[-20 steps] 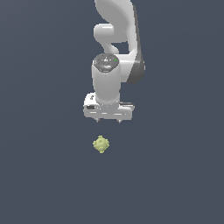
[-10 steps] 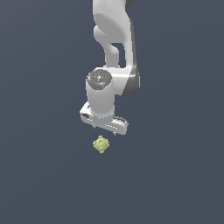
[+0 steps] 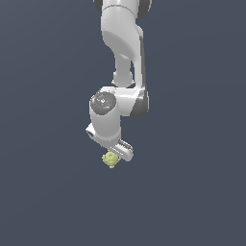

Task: Pick up the object and move it to a goal position.

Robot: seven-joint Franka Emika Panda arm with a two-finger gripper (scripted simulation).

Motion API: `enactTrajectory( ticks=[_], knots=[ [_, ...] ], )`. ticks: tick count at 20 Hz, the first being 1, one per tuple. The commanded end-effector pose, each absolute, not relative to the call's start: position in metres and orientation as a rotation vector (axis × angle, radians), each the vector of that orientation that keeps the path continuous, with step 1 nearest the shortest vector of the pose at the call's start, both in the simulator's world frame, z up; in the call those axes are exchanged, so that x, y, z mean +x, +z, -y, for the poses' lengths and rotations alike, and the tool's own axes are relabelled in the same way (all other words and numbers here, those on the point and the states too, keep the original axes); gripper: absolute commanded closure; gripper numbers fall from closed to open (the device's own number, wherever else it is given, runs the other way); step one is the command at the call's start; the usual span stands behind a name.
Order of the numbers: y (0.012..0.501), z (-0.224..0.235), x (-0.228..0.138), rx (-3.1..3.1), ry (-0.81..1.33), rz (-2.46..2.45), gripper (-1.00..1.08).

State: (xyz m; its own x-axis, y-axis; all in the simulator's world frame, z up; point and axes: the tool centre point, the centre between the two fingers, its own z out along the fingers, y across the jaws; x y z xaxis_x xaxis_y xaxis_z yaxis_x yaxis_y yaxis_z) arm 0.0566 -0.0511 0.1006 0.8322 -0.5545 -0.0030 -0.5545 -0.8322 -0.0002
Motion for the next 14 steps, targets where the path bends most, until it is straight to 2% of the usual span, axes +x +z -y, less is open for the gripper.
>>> enactTrajectory(
  ticks=[1,14],
  knots=[
    [0.095,0.054,0.06,-2.988,0.002,-0.967,-0.92],
    [0.08,0.056,0.063,-2.971,0.001,-1.02,-0.92]
  ],
)
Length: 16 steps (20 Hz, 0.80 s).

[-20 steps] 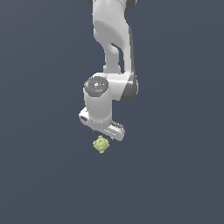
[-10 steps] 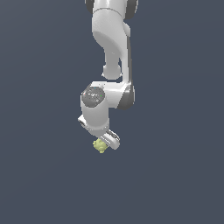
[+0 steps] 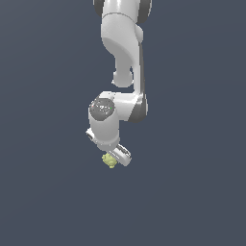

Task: Pick up the object and move it to a goal position.

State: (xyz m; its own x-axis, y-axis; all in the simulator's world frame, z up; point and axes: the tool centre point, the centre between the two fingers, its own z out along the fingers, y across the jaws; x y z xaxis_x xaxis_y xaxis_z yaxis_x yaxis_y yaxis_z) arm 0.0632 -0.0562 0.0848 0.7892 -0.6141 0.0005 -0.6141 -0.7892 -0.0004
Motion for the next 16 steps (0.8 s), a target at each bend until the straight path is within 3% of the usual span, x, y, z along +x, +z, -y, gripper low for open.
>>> enactTrajectory(
  ticks=[1,13,14,16],
  knots=[
    [0.076,0.056,0.063,-2.971,0.001,-1.021,-0.92],
    [0.039,0.057,0.063,-2.969,0.0,-1.027,-0.92],
    [0.039,0.057,0.063,-2.969,0.0,-1.027,1.08],
    [0.039,0.057,0.063,-2.969,0.0,-1.027,1.08]
  ],
)
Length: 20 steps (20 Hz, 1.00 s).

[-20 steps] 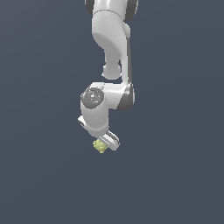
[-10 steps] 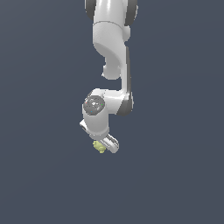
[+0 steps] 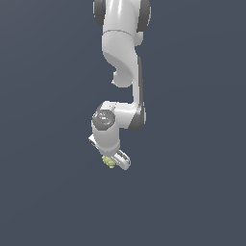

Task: Pick up the object and move it to a goal position.

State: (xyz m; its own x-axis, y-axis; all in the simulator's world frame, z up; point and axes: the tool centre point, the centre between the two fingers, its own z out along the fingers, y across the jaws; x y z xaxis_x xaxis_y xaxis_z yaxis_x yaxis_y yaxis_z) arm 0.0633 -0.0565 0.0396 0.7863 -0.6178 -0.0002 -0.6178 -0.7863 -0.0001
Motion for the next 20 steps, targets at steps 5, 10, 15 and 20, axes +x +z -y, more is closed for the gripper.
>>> enactTrajectory(
  ticks=[5,10,15,20],
  knots=[
    [0.039,0.057,0.063,-2.969,0.0,-1.027,1.08],
    [0.04,0.058,0.063,-2.969,0.0,-1.027,1.08],
    [0.05,0.071,0.057,-2.969,0.0,-1.027,1.08],
    [0.072,0.102,0.045,-2.968,0.0,-1.027,1.08]
  ],
)
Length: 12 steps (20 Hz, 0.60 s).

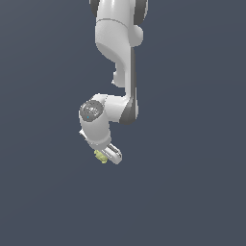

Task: Pick up the object and move it to a goal position.

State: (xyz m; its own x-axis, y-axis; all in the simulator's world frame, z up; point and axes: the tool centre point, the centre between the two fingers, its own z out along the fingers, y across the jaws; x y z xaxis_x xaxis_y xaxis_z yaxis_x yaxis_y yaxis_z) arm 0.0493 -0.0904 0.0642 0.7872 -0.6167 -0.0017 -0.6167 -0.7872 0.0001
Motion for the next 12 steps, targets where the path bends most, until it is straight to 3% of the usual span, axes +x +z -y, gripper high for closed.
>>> enactTrajectory(
  ticks=[1,12],
  knots=[
    [0.079,0.11,0.042,-2.968,0.0,-1.027,1.08],
    [0.135,0.187,0.015,-2.968,0.0,-1.027,1.08]
  ],
)
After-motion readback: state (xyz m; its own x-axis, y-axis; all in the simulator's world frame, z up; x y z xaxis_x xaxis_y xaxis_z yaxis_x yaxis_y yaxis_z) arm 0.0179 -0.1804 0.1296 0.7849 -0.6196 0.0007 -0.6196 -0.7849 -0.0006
